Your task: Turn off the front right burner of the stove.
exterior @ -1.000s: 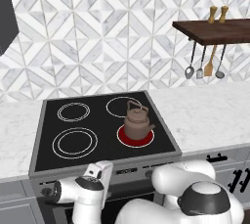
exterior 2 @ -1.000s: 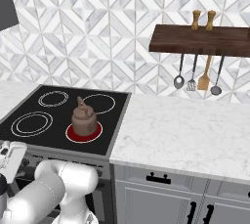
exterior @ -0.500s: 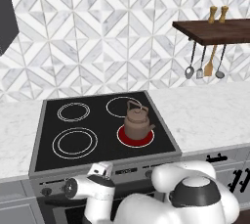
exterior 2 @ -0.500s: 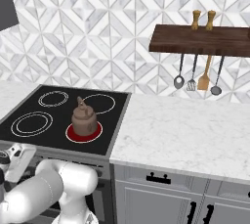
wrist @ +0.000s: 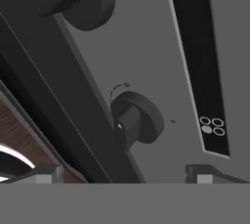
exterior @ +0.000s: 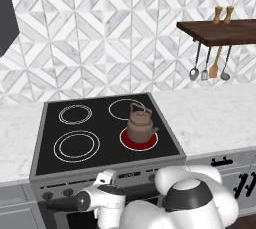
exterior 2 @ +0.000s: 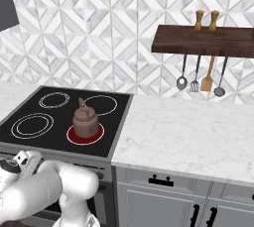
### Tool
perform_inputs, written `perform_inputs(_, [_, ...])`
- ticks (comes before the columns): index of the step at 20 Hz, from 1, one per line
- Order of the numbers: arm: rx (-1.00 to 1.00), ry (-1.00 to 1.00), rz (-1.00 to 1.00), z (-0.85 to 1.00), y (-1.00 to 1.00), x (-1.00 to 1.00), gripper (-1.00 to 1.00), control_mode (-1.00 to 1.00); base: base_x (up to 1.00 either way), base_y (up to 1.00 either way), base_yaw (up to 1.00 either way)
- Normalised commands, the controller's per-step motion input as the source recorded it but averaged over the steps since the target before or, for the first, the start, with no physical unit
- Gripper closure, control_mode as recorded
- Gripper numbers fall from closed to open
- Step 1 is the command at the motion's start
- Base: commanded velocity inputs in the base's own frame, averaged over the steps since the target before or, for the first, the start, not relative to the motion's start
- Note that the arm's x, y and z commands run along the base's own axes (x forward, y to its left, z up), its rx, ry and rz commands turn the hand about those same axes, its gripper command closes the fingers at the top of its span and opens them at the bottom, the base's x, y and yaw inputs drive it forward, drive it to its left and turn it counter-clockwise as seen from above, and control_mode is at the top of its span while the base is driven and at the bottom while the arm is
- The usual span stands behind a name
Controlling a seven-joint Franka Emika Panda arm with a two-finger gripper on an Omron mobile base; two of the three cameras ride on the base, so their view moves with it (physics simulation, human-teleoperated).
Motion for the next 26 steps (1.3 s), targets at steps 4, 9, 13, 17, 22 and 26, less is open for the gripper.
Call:
perform_inputs(4, [0.00, -0.01, -0.01, -0.04, 0.33, 0.02, -1.00, -1.00, 0.00, 0.00, 0.00])
perform_inputs(9, [0.00, -0.02, -0.01, -0.04, 0.07, 0.15, -1.00, -1.00, 0.00, 0.00, 0.00])
perform_inputs(13, [0.02, -0.01, 0.00, 0.00, -0.04, 0.27, -1.00, -1.00, 0.00, 0.00, 0.00])
perform_inputs(17, [0.02, 0.00, 0.00, 0.00, -0.09, 0.14, -1.00, -1.00, 0.00, 0.00, 0.00])
perform_inputs(22, [0.15, 0.00, 0.00, 0.05, -0.43, 0.00, -1.00, -1.00, 0.00, 0.00, 0.00])
perform_inputs(26, [0.00, 0.01, 0.00, 0.00, -0.02, 0.05, -1.00, -1.00, 0.00, 0.00, 0.00])
